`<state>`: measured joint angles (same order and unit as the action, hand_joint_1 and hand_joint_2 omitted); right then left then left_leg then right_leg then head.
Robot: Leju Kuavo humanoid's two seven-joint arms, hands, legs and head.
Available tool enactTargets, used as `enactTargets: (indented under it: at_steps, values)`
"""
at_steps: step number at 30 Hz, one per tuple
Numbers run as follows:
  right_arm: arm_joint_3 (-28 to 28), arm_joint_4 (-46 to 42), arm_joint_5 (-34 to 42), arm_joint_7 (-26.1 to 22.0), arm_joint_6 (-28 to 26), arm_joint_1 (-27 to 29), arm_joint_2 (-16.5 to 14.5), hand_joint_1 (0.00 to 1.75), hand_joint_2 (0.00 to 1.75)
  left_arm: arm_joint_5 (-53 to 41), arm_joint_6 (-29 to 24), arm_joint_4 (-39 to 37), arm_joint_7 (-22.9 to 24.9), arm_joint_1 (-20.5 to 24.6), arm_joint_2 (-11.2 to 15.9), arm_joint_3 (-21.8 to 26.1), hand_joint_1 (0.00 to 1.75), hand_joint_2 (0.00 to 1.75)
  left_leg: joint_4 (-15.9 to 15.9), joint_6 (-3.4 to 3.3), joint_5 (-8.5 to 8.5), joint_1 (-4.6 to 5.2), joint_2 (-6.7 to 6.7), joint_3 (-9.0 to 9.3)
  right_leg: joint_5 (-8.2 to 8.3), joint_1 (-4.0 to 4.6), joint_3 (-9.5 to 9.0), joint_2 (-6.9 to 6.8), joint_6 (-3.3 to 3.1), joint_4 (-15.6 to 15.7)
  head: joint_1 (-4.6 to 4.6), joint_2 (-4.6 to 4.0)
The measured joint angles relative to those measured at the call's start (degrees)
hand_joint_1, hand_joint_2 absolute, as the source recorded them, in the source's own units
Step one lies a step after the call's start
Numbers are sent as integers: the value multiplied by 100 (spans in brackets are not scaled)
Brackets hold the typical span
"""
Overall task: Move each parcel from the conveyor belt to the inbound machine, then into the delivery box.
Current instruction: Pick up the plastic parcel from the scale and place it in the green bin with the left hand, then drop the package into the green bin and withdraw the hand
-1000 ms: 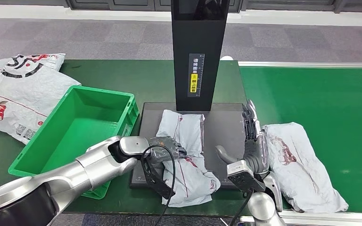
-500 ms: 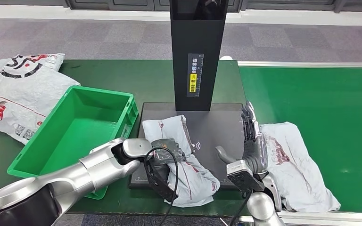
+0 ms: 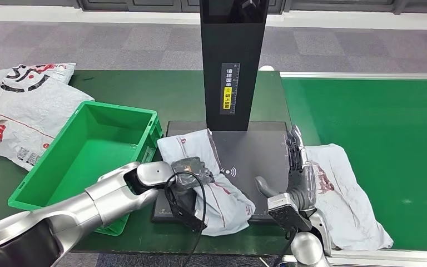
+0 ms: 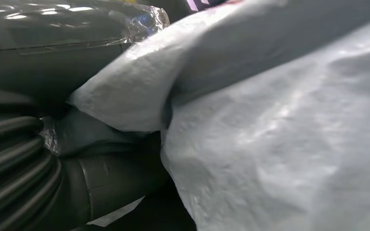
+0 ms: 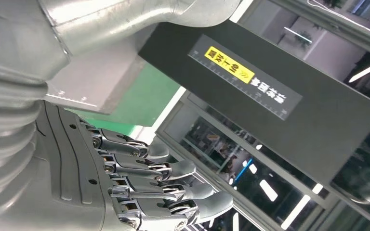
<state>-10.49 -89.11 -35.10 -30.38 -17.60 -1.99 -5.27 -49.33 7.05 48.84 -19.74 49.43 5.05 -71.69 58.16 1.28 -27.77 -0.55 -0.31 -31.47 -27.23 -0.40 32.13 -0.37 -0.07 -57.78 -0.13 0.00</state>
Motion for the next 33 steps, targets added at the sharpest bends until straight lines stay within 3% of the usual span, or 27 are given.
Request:
enactTargets:
  at_steps: [10, 23, 33]
  values:
    - [15, -326, -72, 20, -65, 379, 1, 0, 175, -162, -482, 1386, 279, -600, 422, 1267, 175, 175, 0, 2, 0, 0, 2, -32, 0, -2, 34, 8, -2, -1, 0, 0]
    - [62, -733, -175, 111, -85, 708, -2, 0, 175, -504, -701, 2391, 252, -1131, 485, 2102, 175, 175, 0, 3, 1, 0, 3, -34, 1, -1, 36, 8, -2, -1, 0, 0]
    - [158, -905, -150, 76, -115, 931, -2, 0, 175, -968, -833, 3007, 668, -1533, 492, 2832, 175, 175, -1, 3, 0, 0, 4, -36, 0, -1, 37, 11, -2, -1, 0, 0]
